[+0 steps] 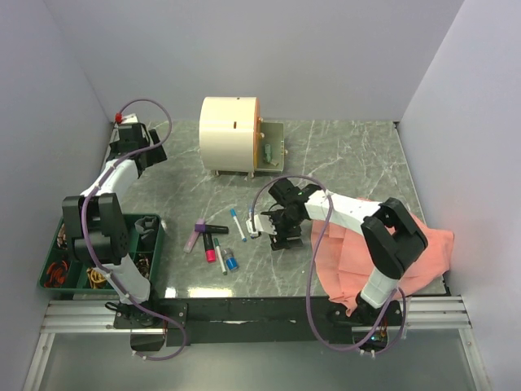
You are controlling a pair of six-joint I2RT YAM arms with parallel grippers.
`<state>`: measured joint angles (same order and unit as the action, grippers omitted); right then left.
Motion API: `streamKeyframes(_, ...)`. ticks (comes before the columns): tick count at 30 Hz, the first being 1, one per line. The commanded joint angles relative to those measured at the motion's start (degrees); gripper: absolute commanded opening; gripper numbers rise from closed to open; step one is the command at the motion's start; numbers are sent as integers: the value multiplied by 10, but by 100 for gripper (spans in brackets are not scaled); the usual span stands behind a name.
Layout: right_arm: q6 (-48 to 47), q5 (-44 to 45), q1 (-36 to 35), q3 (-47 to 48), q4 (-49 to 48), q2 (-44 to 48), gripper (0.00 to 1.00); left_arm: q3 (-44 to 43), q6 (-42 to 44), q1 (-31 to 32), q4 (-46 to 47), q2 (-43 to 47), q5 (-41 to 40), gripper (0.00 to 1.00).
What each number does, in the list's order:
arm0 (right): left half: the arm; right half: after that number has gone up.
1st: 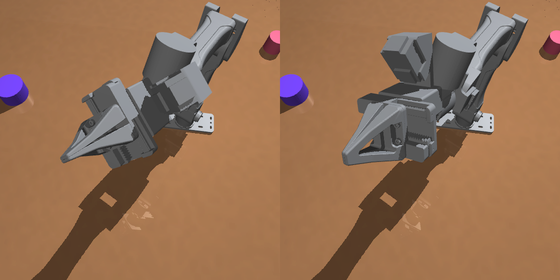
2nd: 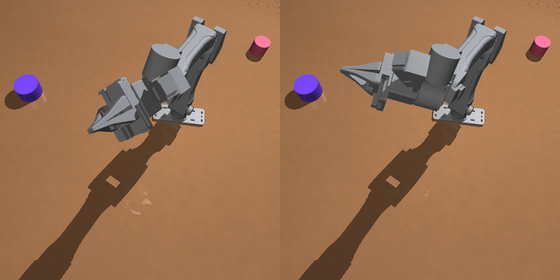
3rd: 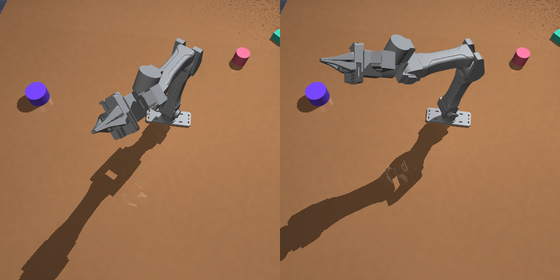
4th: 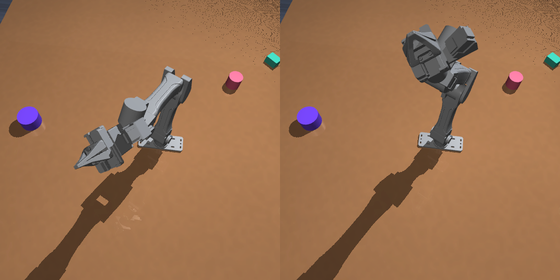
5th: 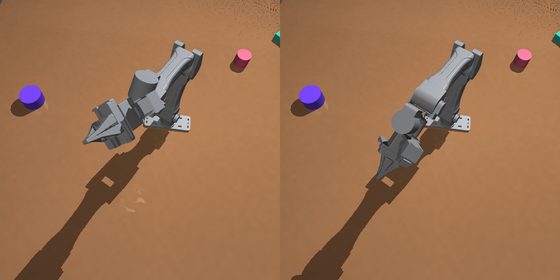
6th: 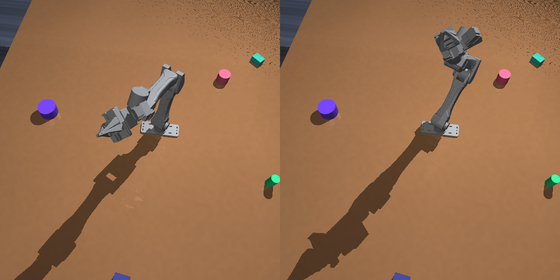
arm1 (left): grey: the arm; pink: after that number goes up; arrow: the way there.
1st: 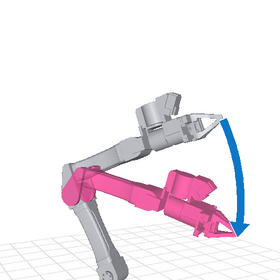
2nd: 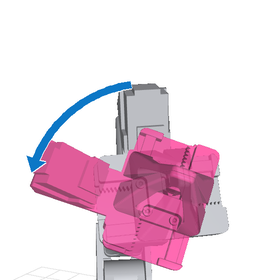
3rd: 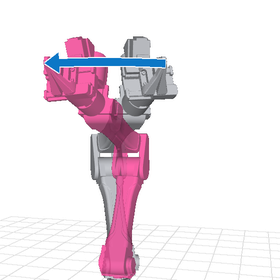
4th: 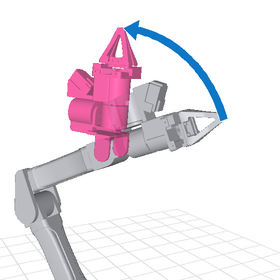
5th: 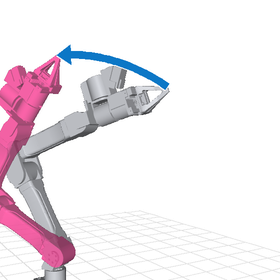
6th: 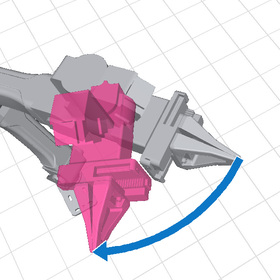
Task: Sort the stationery into containers
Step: Pick up the stationery from the center of the board.
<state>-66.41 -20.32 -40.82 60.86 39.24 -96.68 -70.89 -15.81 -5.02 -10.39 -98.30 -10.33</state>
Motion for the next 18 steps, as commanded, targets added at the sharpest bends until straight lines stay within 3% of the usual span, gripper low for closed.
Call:
streamKeyframes(1, 41, 16, -16, 21, -1, -17, 78, 4, -4, -3, 10, 32, 2, 100)
streamKeyframes(8, 65, 20, -27, 19, -5, -32, 61, 11, -6, -3, 13, 34, 4, 99)
streamKeyframes(13, 66, 22, -29, 22, 5, -33, 35, 9, -11, -3, 9, 31, 11, 99)
streamKeyframes(18, 77, 40, -4, 73, 32, -11, 27, -6, -8, -5, -1, 29, 23, 99)
